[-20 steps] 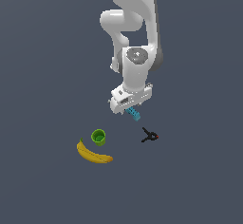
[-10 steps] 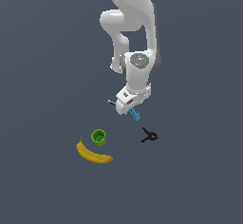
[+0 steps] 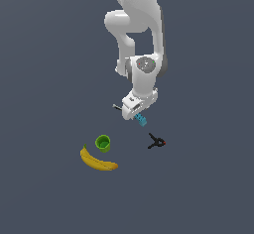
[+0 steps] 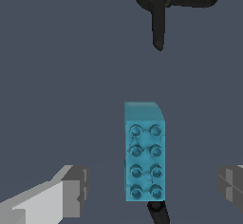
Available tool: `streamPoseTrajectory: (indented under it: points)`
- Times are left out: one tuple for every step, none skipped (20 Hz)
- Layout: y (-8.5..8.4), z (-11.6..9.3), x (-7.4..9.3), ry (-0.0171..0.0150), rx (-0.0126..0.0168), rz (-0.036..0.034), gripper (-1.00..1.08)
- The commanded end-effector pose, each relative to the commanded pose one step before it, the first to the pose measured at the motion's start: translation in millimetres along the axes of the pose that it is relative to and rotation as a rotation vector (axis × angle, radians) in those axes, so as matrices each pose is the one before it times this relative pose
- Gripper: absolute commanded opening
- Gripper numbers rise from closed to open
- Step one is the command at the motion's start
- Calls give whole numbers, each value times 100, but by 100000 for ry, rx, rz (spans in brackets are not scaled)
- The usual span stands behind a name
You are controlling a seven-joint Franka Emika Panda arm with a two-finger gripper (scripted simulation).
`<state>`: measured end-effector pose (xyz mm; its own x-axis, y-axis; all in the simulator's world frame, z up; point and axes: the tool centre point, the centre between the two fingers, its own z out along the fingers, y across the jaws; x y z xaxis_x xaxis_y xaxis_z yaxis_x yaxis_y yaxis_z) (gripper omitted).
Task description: Pick up a designated object from a clutter of objects.
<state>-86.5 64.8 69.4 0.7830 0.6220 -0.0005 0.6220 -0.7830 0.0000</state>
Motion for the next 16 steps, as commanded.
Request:
streamPoseTrajectory:
  points:
    - [-38, 550, -36, -35, 35, -70, 100]
    - [0, 326, -18, 0, 0, 0, 100]
    - [-25, 368, -4, 17, 5, -67, 100]
    - [-16, 416, -9, 12, 3, -47, 100]
    - [-15, 461, -9, 12, 1, -47, 100]
    - [6, 462, -17, 0, 0, 0, 100]
    - [-20, 403, 1, 14, -7, -67, 100]
    - [8, 360, -11, 0, 0, 0, 100]
    - [-11, 305, 2, 5, -13, -47, 100]
    - [8, 262, -7, 0, 0, 0, 100]
    - [-11, 208, 5, 2, -19, -45, 100]
    - [6, 166, -4, 0, 0, 0, 100]
    - [5, 118, -3, 0, 0, 0, 100]
    - [3, 71, -2, 0, 0, 0, 100]
    - [1, 24, -1, 0, 0, 0, 100]
    - [0, 0, 0, 0, 0, 0, -100]
